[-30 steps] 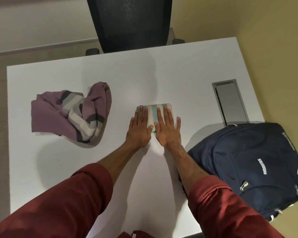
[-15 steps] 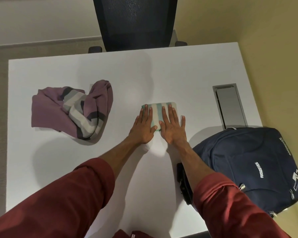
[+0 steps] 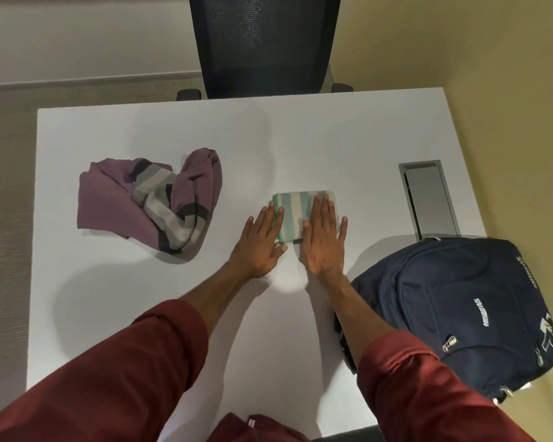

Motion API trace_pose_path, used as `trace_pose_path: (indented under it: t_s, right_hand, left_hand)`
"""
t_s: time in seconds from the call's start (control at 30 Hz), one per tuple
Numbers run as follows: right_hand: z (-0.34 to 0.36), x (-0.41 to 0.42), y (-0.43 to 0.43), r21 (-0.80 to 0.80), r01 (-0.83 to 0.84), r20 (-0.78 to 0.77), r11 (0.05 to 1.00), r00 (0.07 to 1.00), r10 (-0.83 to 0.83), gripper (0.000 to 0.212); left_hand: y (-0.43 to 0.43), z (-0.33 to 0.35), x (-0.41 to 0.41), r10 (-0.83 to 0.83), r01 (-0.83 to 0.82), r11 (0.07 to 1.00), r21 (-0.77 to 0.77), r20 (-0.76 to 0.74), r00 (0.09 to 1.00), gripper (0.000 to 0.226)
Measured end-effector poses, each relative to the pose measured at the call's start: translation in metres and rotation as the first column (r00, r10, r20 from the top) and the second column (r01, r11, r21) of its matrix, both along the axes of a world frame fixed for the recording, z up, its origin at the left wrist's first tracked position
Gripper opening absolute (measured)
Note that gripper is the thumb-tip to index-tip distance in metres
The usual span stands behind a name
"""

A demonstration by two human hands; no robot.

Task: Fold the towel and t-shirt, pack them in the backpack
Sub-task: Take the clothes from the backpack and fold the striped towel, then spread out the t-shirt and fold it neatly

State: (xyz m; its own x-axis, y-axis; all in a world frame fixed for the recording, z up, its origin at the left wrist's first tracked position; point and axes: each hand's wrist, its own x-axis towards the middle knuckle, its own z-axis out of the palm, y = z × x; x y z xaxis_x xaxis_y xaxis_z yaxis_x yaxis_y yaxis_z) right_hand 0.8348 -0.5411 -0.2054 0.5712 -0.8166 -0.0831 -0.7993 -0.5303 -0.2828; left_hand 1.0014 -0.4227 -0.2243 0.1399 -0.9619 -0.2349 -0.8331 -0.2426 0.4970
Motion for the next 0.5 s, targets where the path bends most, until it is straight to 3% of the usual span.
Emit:
trace_pose_path:
  t_s: [0.1,0.2,0.33,0.43,0.5]
  right_hand:
    - [-0.006,0.001,0.028,-0.017,-0.051,-0.036,0.999,0.998,0.05,0.065]
    - [-0.007,0.008,0.06,-0.036,-0.089,-0.058,0.995,0.995,0.087,0.069]
    - [0.004,0.023,0.106,0.0,-0.139,-0.003,0.99,0.99,0.139,0.066]
    - [0.008,0.035,0.133,0.009,-0.218,-0.006,0.976,0.976,0.218,0.067]
    - [0.009,0.041,0.146,0.019,-0.271,-0.02,0.962,0.962,0.271,0.067]
  left_hand:
    - [0.032,0.01,0.007,0.007,-0.008,0.998,-0.063,-0.018,1.0,0.083]
    - [0.06,0.028,0.017,0.042,-0.027,0.986,-0.166,0.088,0.995,0.081]
    - [0.093,0.045,0.043,0.245,-0.189,0.953,-0.238,0.233,0.941,0.075]
    - [0.116,0.049,0.068,0.447,-0.418,0.894,-0.158,0.305,0.841,0.082]
    - [0.131,0.047,0.083,0.488,-0.495,0.867,-0.063,0.313,0.815,0.09]
